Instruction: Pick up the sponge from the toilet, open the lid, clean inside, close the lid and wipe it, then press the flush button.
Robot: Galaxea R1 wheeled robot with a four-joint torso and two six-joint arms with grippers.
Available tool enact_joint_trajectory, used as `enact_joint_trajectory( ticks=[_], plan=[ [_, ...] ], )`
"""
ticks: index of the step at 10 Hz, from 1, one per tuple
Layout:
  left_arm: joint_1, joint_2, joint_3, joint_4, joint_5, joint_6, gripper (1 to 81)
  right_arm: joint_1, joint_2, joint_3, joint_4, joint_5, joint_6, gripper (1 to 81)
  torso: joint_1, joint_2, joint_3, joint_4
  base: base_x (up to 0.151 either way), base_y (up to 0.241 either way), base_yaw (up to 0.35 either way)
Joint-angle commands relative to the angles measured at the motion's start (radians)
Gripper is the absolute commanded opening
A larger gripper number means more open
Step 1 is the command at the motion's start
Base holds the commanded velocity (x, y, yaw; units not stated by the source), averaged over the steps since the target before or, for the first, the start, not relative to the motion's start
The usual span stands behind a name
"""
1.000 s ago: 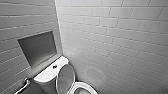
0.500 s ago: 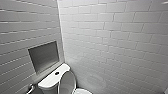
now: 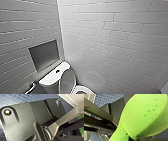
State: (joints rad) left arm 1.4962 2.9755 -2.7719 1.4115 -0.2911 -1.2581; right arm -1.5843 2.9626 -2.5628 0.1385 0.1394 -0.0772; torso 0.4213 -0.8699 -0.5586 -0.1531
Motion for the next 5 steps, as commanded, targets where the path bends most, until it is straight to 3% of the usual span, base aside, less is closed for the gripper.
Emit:
enact_joint_trajectory(
  ticks=[1,3,4,5],
  plan=[
    [-0.029,0.014,-0.003,0.007,0.064,0.003,81.1,0.032,0.015,-0.023,0.003,-0.057,0.002,1.0,-0.063,0.098,0.0,0.0,0.0,0.0,0.0],
    [-0.023,0.036,-0.003,0.007,0.147,0.003,81.1,0.032,0.023,-0.036,0.004,-0.057,0.002,1.0,-0.11,0.171,0.0,0.0,0.0,0.0,0.0],
    [-0.023,0.045,-0.003,0.007,0.174,0.006,81.1,0.032,0.022,-0.037,0.004,-0.057,0.004,1.0,-0.07,0.109,0.0,0.0,0.0,0.0,0.0],
    [-0.021,0.047,-0.003,0.007,0.174,0.011,81.1,0.032,0.023,-0.037,0.004,-0.057,0.002,1.0,-0.096,0.149,0.0,0.0,0.0,0.0,0.0]
  ],
)
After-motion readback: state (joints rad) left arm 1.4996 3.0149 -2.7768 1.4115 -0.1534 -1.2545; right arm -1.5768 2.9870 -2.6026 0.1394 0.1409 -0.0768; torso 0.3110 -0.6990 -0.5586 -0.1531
